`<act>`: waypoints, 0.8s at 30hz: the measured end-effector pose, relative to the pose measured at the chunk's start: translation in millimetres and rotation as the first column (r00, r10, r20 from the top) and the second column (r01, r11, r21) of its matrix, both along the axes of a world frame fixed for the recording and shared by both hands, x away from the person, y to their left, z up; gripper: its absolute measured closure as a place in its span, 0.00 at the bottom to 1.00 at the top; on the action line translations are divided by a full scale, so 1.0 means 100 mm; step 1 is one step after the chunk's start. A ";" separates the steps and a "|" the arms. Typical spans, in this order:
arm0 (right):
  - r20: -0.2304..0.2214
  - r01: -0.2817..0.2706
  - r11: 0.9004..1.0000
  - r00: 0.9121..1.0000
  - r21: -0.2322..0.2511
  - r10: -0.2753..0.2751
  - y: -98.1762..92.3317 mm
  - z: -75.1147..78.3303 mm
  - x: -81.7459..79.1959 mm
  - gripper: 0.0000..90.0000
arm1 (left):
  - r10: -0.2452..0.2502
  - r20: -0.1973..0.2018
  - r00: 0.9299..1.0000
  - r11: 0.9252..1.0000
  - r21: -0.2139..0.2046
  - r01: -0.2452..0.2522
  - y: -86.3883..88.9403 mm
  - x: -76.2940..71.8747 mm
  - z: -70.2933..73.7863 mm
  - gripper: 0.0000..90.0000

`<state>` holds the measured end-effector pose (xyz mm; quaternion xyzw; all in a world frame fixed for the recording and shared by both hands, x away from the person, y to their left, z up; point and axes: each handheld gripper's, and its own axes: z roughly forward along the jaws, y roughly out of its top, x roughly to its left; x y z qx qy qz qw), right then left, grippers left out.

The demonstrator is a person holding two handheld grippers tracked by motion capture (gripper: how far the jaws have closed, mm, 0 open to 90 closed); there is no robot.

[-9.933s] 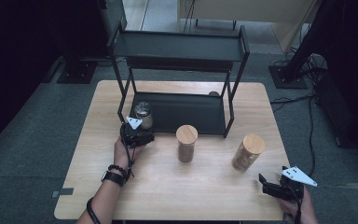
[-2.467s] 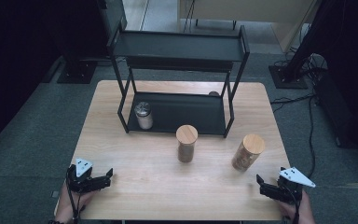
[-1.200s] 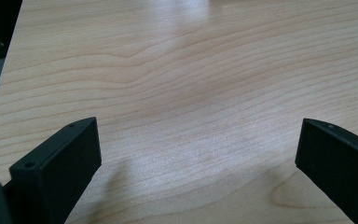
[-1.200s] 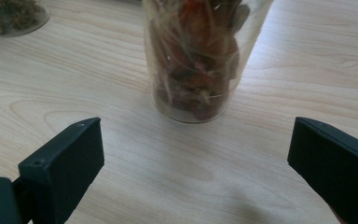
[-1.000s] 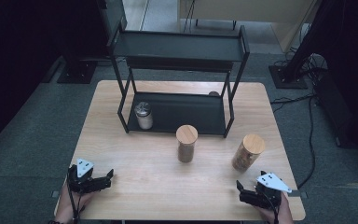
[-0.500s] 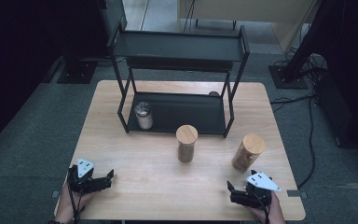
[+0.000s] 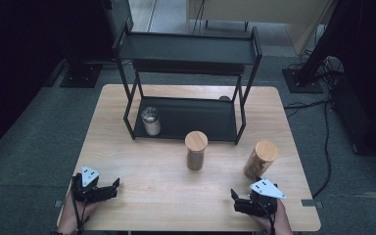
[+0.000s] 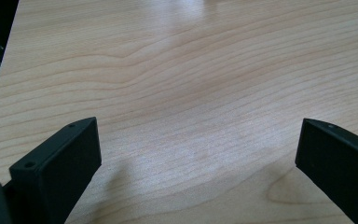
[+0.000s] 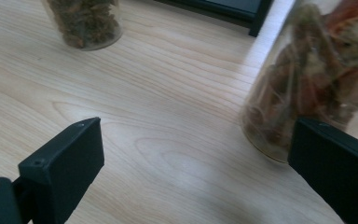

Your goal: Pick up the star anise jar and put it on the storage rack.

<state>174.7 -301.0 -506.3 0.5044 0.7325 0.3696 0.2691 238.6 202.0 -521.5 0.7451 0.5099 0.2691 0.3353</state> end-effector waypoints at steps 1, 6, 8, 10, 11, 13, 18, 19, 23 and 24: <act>0.002 -0.003 1.000 1.000 0.000 0.003 0.01 0.00 0.00 0.04 | 0.000 0.000 1.000 1.000 0.000 0.000 0.00 0.00 0.00 0.01; -0.001 -0.013 1.000 1.000 0.003 0.013 0.08 -0.02 0.02 0.04 | 0.003 -0.001 1.000 1.000 0.000 -0.003 0.00 0.00 0.00 0.01; -0.001 -0.019 1.000 1.000 0.001 0.019 0.11 -0.03 0.03 0.04 | 0.003 -0.003 1.000 1.000 0.002 -0.003 0.00 0.00 0.00 0.01; -0.001 -0.028 1.000 1.000 -0.006 0.028 0.14 -0.03 0.04 0.04 | 0.002 -0.004 1.000 1.000 0.003 -0.002 0.00 0.00 0.00 0.01; 0.000 -0.030 1.000 1.000 -0.006 0.030 0.16 -0.03 0.05 0.04 | 0.002 -0.003 1.000 1.000 0.003 -0.002 0.00 0.00 0.00 0.01; -0.002 -0.033 0.999 0.999 -0.003 0.033 0.19 -0.03 0.06 0.04 | 0.002 -0.004 1.000 1.000 0.002 -0.002 0.00 0.00 0.00 0.01; -0.003 -0.047 0.999 0.999 -0.001 0.047 0.27 -0.04 0.09 0.04 | -0.001 -0.003 1.000 1.000 -0.001 0.001 0.00 0.00 0.00 0.01; -0.003 -0.052 0.999 0.999 -0.001 0.052 0.29 -0.04 0.10 0.04 | -0.001 -0.003 1.000 1.000 -0.001 0.001 0.00 0.00 0.00 0.01; -0.005 -0.064 0.998 0.998 -0.003 0.064 0.36 -0.04 0.13 0.04 | -0.003 -0.004 1.000 1.000 -0.002 0.003 0.00 0.00 0.00 0.01; -0.004 -0.066 0.998 0.998 -0.004 0.066 0.37 -0.05 0.14 0.04 | -0.004 -0.004 1.000 1.000 -0.002 0.004 0.00 0.00 0.00 0.01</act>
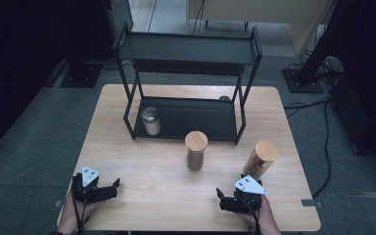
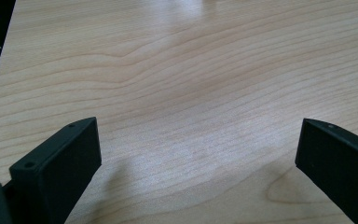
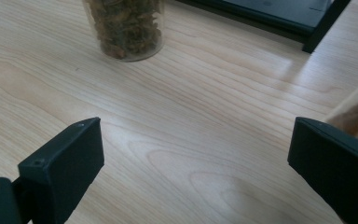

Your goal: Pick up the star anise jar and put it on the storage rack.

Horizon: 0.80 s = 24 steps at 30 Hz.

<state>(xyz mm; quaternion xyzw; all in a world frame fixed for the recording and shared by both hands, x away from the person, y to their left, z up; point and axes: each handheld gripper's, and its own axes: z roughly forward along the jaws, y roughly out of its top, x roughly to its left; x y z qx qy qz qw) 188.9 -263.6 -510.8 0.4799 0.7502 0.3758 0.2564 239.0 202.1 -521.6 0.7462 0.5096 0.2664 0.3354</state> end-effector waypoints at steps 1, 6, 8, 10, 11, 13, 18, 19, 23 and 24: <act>-0.003 -0.002 1.000 1.000 0.001 0.002 0.02 0.00 0.01 0.04 | 0.000 0.000 1.000 1.000 -0.001 0.000 0.00 0.00 0.00 0.01; -0.002 -0.018 1.000 1.000 0.003 0.018 0.10 0.00 0.04 0.04 | -0.002 0.000 1.000 1.000 -0.002 0.002 0.00 0.00 0.00 0.01; 0.000 -0.021 1.000 1.000 0.006 0.021 0.13 0.00 0.06 0.04 | -0.003 -0.001 1.000 1.000 -0.003 0.003 0.00 0.00 0.00 0.01; -0.003 -0.026 1.000 1.000 0.008 0.026 0.17 0.00 0.07 0.04 | -0.003 -0.001 1.000 1.000 -0.005 0.003 0.00 0.00 0.00 0.01; -0.003 -0.030 1.000 1.000 0.007 0.030 0.19 -0.01 0.08 0.04 | -0.003 -0.002 1.000 1.000 -0.005 0.003 0.00 0.00 0.00 0.01; -0.006 -0.034 0.999 0.999 0.009 0.034 0.22 -0.01 0.10 0.04 | -0.004 -0.002 1.000 1.000 -0.006 0.004 0.00 0.00 0.00 0.01; -0.004 -0.044 0.999 0.999 0.007 0.044 0.31 -0.02 0.14 0.04 | -0.006 -0.003 1.000 1.000 -0.006 0.006 0.00 0.00 0.00 0.01; -0.003 -0.041 0.999 0.999 0.010 0.041 0.32 -0.02 0.15 0.04 | -0.007 -0.003 1.000 1.000 -0.006 0.007 0.00 0.00 0.00 0.01; 0.002 -0.041 0.999 0.999 0.019 0.041 0.37 -0.02 0.19 0.04 | -0.009 -0.003 1.000 1.000 -0.003 0.009 0.00 0.00 0.00 0.01; -0.001 -0.041 0.999 0.999 0.021 0.041 0.39 -0.03 0.19 0.04 | -0.009 -0.003 1.000 1.000 -0.004 0.009 0.00 0.00 0.00 0.01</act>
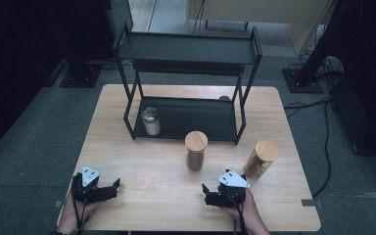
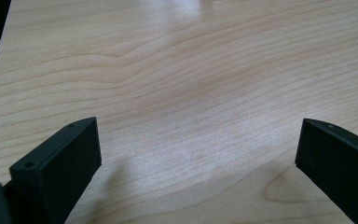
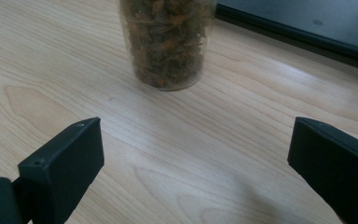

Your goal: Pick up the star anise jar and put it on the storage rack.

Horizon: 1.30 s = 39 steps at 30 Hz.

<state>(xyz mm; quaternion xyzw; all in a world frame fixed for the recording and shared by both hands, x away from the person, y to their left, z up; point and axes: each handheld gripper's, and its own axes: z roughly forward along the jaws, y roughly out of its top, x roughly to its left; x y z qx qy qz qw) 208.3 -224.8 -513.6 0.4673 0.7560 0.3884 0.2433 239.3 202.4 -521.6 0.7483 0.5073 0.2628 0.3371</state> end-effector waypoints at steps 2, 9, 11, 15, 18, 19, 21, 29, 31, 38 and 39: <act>-0.001 -0.004 1.000 1.000 0.002 0.004 0.03 -0.01 0.02 0.04 | -0.002 0.000 1.000 1.000 0.003 0.002 0.00 0.00 0.00 0.01; -0.004 -0.016 1.000 1.000 0.006 0.016 0.14 -0.02 0.08 0.04 | -0.004 -0.001 1.000 1.000 0.006 0.004 0.00 0.00 0.00 0.01; -0.005 -0.019 1.000 1.000 0.007 0.019 0.17 -0.02 0.09 0.04 | -0.004 -0.001 1.000 1.000 0.006 0.004 0.00 0.00 0.00 0.01; -0.008 -0.025 1.000 1.000 0.008 0.025 0.22 -0.03 0.13 0.05 | -0.004 0.001 1.000 1.000 0.007 0.004 -0.01 0.00 0.00 0.01; -0.009 -0.028 1.000 1.000 0.007 0.028 0.26 -0.01 0.16 0.05 | -0.004 0.001 1.000 1.000 0.008 0.004 -0.01 0.00 0.00 0.01; -0.008 -0.031 0.999 0.999 0.004 0.031 0.28 0.00 0.17 0.06 | -0.004 0.001 1.000 1.000 0.008 0.004 -0.01 0.00 0.00 0.01; -0.007 -0.035 0.999 0.999 0.009 0.035 0.30 0.01 0.19 0.06 | -0.005 0.000 1.000 1.000 0.009 0.005 -0.01 0.00 0.00 0.01; -0.006 -0.041 0.999 0.999 0.018 0.041 0.38 0.03 0.26 0.09 | -0.005 0.003 1.000 1.000 0.009 0.005 -0.01 0.00 0.00 0.01; -0.008 -0.036 0.999 0.999 0.034 0.036 0.40 0.04 0.27 0.09 | -0.005 0.003 1.000 1.000 0.009 0.005 -0.01 0.00 0.00 0.01; -0.006 -0.025 1.000 1.000 0.012 0.025 0.47 0.07 0.32 0.09 | -0.007 0.003 1.000 1.000 0.012 0.007 -0.01 0.00 0.00 0.01; -0.007 -0.023 1.000 1.000 0.012 0.023 0.48 0.08 0.33 0.09 | -0.008 0.003 1.000 1.000 0.012 0.007 -0.01 0.00 0.00 0.01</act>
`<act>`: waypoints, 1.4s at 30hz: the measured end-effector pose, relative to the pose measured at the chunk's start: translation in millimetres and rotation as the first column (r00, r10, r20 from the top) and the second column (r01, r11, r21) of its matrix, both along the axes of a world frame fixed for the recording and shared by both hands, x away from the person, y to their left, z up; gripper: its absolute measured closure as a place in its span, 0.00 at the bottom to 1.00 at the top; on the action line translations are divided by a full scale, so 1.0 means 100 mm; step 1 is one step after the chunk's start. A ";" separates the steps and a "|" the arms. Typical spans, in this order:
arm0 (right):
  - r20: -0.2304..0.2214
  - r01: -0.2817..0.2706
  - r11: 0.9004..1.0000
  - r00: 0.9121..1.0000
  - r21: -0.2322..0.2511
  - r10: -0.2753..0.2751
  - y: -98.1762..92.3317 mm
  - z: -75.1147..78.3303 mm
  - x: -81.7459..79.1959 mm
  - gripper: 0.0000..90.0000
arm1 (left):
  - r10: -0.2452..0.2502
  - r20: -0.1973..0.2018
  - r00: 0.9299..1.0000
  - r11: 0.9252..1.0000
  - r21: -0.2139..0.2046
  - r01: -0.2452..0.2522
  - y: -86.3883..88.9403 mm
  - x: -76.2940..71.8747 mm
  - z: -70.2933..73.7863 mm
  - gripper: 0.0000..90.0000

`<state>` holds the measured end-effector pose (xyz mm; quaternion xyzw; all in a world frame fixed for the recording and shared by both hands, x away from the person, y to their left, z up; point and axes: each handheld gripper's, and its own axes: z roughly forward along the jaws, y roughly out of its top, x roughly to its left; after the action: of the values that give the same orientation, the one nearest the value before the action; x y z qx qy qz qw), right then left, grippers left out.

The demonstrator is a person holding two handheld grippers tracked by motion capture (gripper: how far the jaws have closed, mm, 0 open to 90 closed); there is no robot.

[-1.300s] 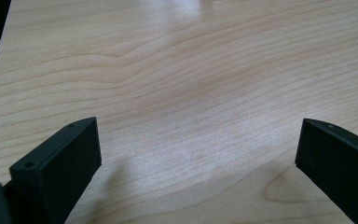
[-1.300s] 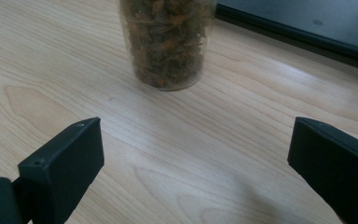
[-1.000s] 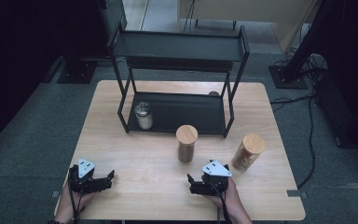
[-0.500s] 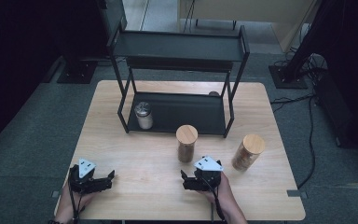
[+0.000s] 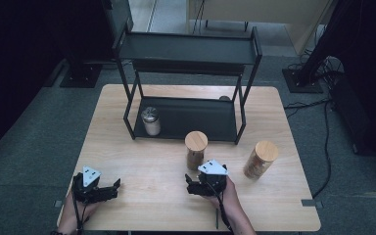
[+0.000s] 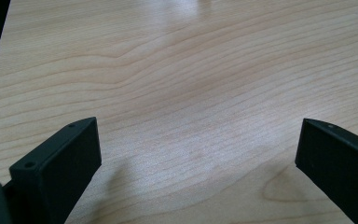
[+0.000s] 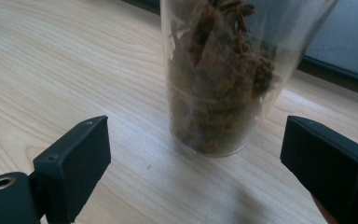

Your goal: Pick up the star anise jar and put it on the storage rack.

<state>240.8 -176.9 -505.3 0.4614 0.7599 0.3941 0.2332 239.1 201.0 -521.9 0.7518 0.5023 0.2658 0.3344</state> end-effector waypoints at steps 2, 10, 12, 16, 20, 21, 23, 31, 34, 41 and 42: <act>0.001 -0.001 1.000 1.000 0.004 0.001 0.01 0.02 0.02 0.09 | 0.000 -0.001 1.000 1.000 0.001 0.000 0.00 0.00 0.00 0.01; 0.003 0.015 1.000 1.000 0.007 -0.015 0.04 0.10 0.08 0.10 | -0.004 -0.001 1.000 1.000 0.008 0.004 -0.01 0.00 0.00 0.01; 0.005 0.015 1.000 1.000 0.002 -0.015 0.05 0.12 0.09 0.10 | -0.003 -0.002 1.000 1.000 0.009 0.003 -0.01 0.00 0.00 0.01; 0.011 0.029 1.000 1.000 0.009 -0.029 0.05 0.16 0.12 0.15 | -0.003 -0.002 1.000 1.000 0.010 0.003 -0.01 0.00 0.00 0.01; 0.012 0.036 0.999 0.999 0.013 -0.036 0.04 0.20 0.15 0.15 | -0.004 -0.003 1.000 1.000 0.010 0.004 -0.01 0.00 0.00 0.01; 0.013 0.037 0.999 0.999 0.012 -0.037 0.04 0.21 0.16 0.15 | -0.004 -0.003 1.000 1.000 0.010 0.004 -0.01 0.00 0.00 0.01; 0.014 0.040 0.999 0.999 0.010 -0.041 0.04 0.23 0.18 0.15 | -0.004 -0.004 1.000 1.000 0.009 0.004 -0.01 0.00 0.00 0.01; 0.022 0.042 0.999 0.999 0.006 -0.042 0.06 0.33 0.24 0.19 | -0.004 -0.005 1.000 1.000 0.007 0.005 -0.01 0.00 0.00 0.01; 0.022 0.040 0.999 0.999 0.003 -0.040 0.06 0.35 0.26 0.19 | -0.005 -0.005 1.000 1.000 0.006 0.005 -0.01 0.00 0.00 0.01; 0.010 0.043 0.999 0.999 -0.006 -0.043 0.09 0.39 0.32 0.19 | -0.006 -0.006 1.000 1.000 0.004 0.006 0.00 0.00 0.00 0.01; 0.009 0.043 0.999 0.999 -0.009 -0.043 0.09 0.40 0.33 0.19 | -0.007 -0.007 1.000 1.000 0.004 0.007 0.00 0.01 0.00 0.01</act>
<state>273.6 -167.6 -465.5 0.4748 0.7505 0.3876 0.2472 239.6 200.6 -522.0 0.7549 0.5005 0.2631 0.3322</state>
